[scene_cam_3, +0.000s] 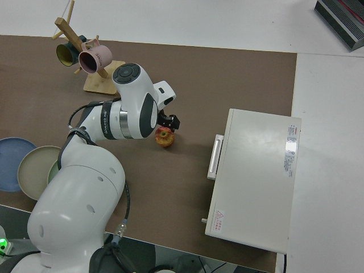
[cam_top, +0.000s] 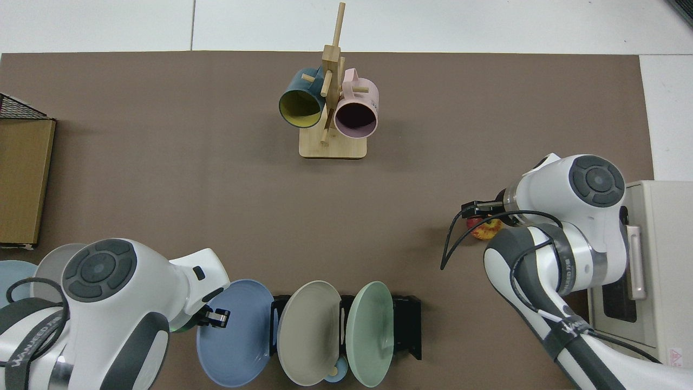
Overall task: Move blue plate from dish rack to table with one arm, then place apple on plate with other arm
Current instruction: 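Lift the blue plate from the rack with the left gripper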
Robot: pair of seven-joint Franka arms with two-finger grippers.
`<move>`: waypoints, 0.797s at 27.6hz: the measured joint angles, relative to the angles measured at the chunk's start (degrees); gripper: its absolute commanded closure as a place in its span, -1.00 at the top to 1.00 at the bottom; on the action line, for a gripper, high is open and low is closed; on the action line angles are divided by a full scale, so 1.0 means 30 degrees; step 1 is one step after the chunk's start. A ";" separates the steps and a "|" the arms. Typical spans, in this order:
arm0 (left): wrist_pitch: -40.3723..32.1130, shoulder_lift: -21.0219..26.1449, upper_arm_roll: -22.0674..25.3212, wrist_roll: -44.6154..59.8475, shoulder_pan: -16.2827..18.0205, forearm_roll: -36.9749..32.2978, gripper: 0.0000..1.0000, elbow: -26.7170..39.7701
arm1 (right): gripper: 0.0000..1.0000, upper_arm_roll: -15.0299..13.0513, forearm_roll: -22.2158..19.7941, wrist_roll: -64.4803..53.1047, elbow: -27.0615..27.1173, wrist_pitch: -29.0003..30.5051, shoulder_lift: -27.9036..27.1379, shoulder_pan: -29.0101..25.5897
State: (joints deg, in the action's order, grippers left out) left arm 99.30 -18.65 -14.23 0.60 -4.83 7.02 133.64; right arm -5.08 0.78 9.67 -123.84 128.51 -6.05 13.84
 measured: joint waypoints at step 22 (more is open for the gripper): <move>0.2522 0.2633 0.3086 -0.1746 0.0058 0.3532 -1.00 -0.4481 | -1.00 -0.0001 -0.0007 0.0000 0.0324 -0.0153 -0.1171 0.0001</move>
State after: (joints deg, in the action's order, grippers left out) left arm 106.87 -10.75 -4.97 -4.64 -4.66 17.62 120.20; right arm -5.08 0.76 9.67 -122.87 128.05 -9.56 13.84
